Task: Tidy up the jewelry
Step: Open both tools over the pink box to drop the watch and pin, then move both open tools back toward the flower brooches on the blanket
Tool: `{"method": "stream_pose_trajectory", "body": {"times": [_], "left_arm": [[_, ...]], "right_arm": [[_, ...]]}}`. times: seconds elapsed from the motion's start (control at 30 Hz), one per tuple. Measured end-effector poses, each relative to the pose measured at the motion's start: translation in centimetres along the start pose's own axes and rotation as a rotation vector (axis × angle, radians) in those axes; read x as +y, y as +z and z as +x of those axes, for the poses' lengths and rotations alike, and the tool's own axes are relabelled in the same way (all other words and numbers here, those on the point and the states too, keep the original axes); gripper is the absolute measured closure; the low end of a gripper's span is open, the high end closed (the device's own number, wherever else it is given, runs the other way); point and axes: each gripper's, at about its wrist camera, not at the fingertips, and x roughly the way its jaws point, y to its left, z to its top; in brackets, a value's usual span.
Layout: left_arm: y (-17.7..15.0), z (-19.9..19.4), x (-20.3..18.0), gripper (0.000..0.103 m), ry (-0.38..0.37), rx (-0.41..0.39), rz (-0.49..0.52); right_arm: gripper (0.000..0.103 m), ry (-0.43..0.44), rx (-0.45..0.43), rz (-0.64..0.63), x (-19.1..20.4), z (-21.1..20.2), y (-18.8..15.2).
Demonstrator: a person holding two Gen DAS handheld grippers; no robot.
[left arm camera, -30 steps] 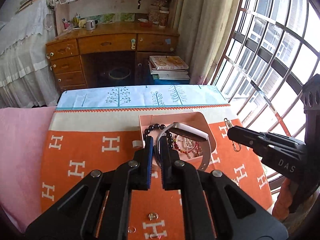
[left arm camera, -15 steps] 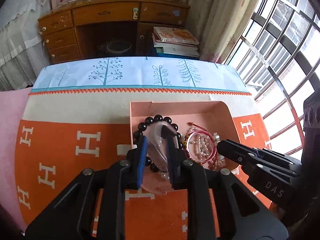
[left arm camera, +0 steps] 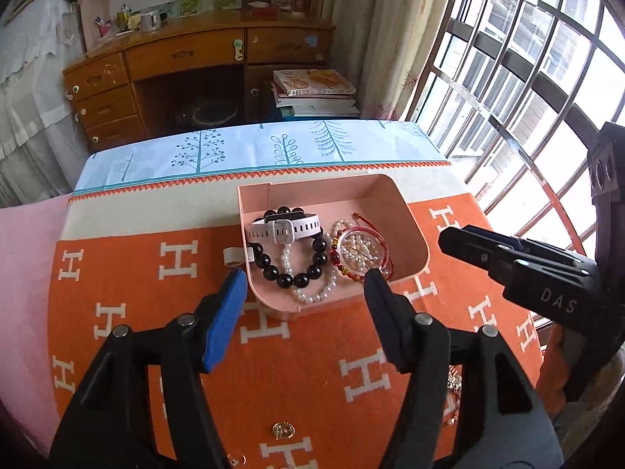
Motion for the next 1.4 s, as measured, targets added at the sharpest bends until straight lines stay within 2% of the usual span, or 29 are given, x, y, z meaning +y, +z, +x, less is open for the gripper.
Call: {"method": "stream_pose_trajectory", "body": {"times": [0.43, 0.67, 0.9, 1.13, 1.4], "left_arm": [[-4.8, -6.9, -3.9, 0.044, -0.048, -0.041, 0.099], [-8.5, -8.3, -7.1, 0.044, -0.102, -0.032, 0.205], [-12.6, -6.8, -9.4, 0.044, -0.166, 0.011, 0.289], [-16.2, -4.6, -9.5, 0.044, -0.236, 0.050, 0.327], [-19.6, -2.2, -9.6, 0.045, -0.204, 0.076, 0.372]], "right_arm": [[0.066, -0.003, -0.034, -0.073, -0.7, -10.2, -7.3], [0.065, -0.023, -0.030, -0.144, -0.9, -13.9, -12.1], [0.064, -0.041, 0.013, -0.186, -2.6, -14.6, -17.1], [0.063, -0.028, 0.063, -0.160, -5.5, -13.9, -20.6], [0.063, -0.003, 0.130, -0.097, -8.0, -12.2, -24.2]]}}
